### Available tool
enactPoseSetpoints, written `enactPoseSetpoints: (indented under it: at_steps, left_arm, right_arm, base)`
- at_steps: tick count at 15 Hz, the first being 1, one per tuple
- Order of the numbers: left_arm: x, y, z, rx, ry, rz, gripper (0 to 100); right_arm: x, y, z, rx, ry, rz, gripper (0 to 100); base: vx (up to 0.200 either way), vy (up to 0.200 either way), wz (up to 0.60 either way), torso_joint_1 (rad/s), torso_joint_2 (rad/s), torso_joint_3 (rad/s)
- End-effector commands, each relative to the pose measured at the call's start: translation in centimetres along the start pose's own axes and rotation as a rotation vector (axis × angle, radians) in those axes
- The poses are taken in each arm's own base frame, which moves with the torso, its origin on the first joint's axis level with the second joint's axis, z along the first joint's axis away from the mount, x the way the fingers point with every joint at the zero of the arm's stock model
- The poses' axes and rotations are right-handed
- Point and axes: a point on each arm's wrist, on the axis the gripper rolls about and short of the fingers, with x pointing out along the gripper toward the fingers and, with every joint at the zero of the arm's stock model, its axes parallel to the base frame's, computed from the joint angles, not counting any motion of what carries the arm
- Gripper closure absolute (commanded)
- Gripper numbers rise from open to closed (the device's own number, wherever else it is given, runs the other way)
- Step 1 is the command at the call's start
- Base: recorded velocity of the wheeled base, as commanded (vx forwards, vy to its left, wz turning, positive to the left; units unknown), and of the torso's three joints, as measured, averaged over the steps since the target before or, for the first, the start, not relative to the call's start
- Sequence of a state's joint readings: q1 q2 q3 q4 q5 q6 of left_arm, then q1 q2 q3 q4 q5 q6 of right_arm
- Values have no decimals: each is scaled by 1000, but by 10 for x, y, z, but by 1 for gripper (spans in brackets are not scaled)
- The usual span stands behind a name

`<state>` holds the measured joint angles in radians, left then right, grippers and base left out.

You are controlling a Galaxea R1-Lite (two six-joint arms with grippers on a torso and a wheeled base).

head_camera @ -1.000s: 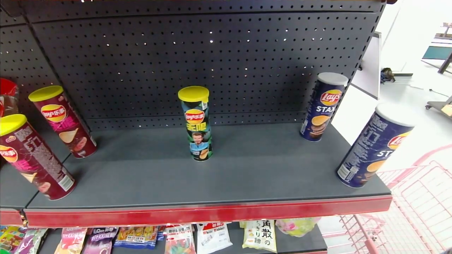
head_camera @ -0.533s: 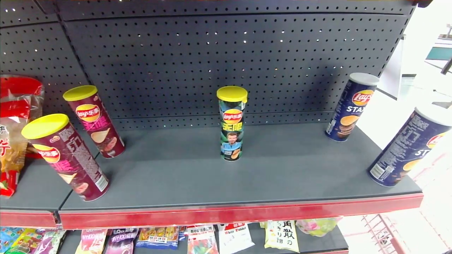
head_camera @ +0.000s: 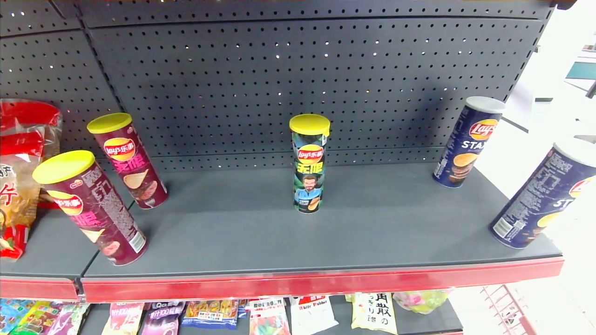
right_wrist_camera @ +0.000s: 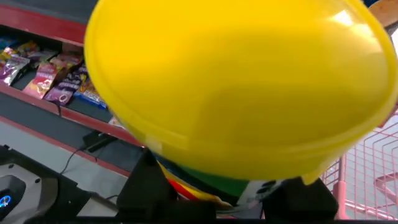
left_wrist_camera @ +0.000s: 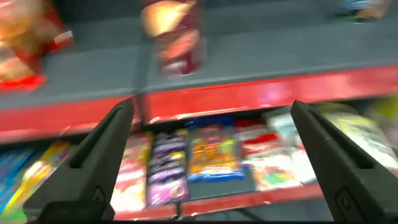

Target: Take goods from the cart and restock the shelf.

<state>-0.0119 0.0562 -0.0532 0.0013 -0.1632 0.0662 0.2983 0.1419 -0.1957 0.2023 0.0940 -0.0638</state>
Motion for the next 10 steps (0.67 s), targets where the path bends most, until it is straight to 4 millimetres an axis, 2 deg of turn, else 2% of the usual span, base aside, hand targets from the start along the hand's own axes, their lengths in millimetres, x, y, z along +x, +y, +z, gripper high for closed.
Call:
enactPoseSetpoints:
  at_steps: [1,2,3,5,6,8,10]
  left_arm:
    - [28,6,95,-18,30,-255,0]
    - [42,6,111,-11,44,-410,0]
    - [57,5,116,6,75,-528,0]
    - [94,6,120,17,159,-625,0]
    - [132,2,128,17,177,-689,0]
    - [195,-18,137,29,161,-811,0]
    - [251,-34,130,39,168,-852,0]
  right_arm:
    - [1,0,-8,-1,4,11,100]
    - [2,0,-11,0,20,9,100]
    - [4,0,-14,0,35,7,100]
    - [4,1,-17,0,31,4,100]
    - [3,1,-21,-2,15,6,100]
    - [2,1,-21,5,6,5,100]
    - [1,1,-21,3,2,7,100]
  base:
    - [0,0,0,0,0,0]
    - [0,0,0,0,0,0]
    - [0,0,0,0,0,0]
    - [0,0,0,0,0,0]
    - [0,0,0,0,0,0]
    - [0,0,0,0,0,0]
    - [0,0,0,0,0,0]
